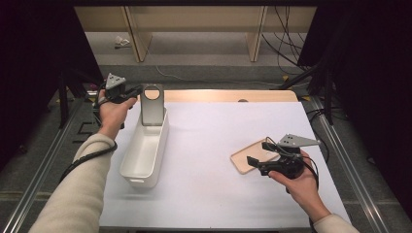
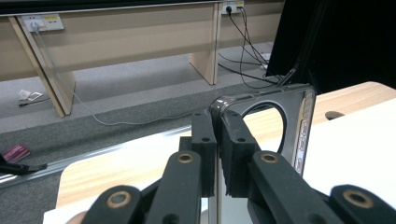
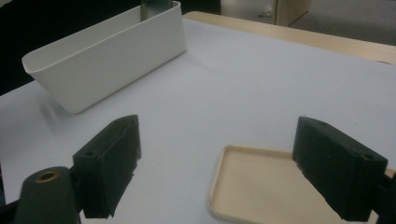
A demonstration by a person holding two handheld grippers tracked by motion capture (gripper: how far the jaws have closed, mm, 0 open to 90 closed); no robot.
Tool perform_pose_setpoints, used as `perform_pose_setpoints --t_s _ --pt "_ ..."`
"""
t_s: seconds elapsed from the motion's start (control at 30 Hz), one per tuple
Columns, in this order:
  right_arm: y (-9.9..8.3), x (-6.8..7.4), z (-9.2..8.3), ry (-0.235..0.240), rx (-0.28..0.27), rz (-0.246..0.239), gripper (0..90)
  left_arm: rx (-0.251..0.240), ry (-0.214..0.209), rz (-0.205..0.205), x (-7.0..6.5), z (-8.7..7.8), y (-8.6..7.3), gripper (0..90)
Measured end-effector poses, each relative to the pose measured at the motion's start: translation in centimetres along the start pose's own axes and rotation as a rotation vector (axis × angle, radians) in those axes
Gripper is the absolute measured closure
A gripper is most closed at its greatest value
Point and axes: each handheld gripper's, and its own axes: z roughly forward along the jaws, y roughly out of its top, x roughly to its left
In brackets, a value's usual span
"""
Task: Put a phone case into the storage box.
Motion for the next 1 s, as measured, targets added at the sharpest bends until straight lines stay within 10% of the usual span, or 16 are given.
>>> perform_pose_setpoints --t_s 1.0 --pt "-0.01 -0.07 0.00 0.000 0.002 0.003 16.3 0.027 0.001 -0.007 0.21 0.93 -1.01 84.6"
